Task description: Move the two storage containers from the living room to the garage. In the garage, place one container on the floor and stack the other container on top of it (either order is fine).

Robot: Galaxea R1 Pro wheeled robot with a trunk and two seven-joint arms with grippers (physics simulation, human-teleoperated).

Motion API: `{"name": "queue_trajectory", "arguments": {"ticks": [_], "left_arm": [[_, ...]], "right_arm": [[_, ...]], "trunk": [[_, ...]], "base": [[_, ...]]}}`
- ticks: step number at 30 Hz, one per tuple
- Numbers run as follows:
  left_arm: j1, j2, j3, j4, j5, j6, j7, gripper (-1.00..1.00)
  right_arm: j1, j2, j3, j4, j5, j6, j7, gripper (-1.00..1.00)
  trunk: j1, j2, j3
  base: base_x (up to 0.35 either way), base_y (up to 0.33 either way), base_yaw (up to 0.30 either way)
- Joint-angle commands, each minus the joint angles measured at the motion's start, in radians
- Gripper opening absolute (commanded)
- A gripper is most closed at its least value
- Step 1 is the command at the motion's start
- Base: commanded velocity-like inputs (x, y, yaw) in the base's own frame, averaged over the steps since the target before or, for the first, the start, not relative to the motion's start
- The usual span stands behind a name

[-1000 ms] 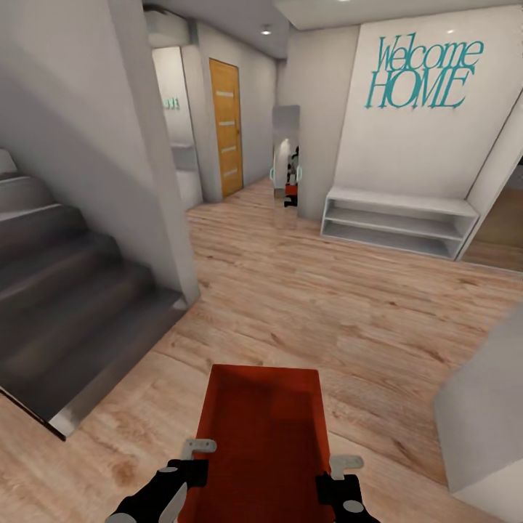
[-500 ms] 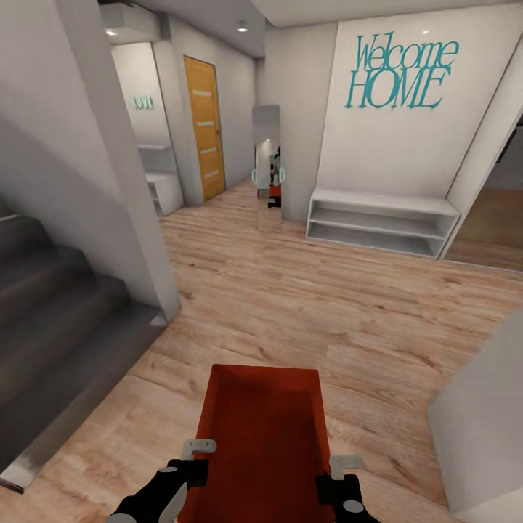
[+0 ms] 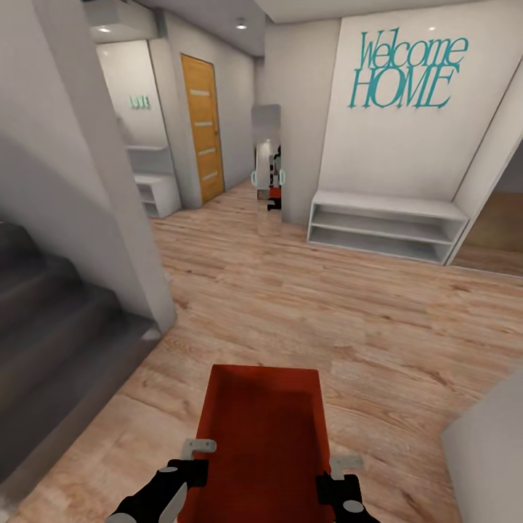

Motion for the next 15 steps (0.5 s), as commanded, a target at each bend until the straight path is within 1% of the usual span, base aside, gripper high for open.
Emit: {"name": "queue_trajectory", "arguments": {"ticks": [1,12,15], "left_arm": [[-0.001,0.001,-0.005,-0.004,0.008,0.006,0.012,-1.0],[-0.001,0.001,-0.005,-0.004,0.008,0.006,0.012,-1.0],[-0.001,0.001,-0.005,-0.004,0.008,0.006,0.012,-1.0]], "right_arm": [[-0.001,-0.018,0.004,0.009,-0.016,-0.005,-0.006,-1.0],[-0.001,-0.018,0.004,0.008,-0.016,-0.009,-0.006,-1.0],[-0.001,-0.018,0.003,0.008,-0.016,-0.008,-0.007,-1.0]], "trunk": [[0.001,0.0,-0.001],[0.001,0.0,-0.001],[0.001,0.0,-0.001]], "base": [[0.323,0.0,0.0],[0.323,0.0,0.0],[0.323,0.0,-0.117]]}}
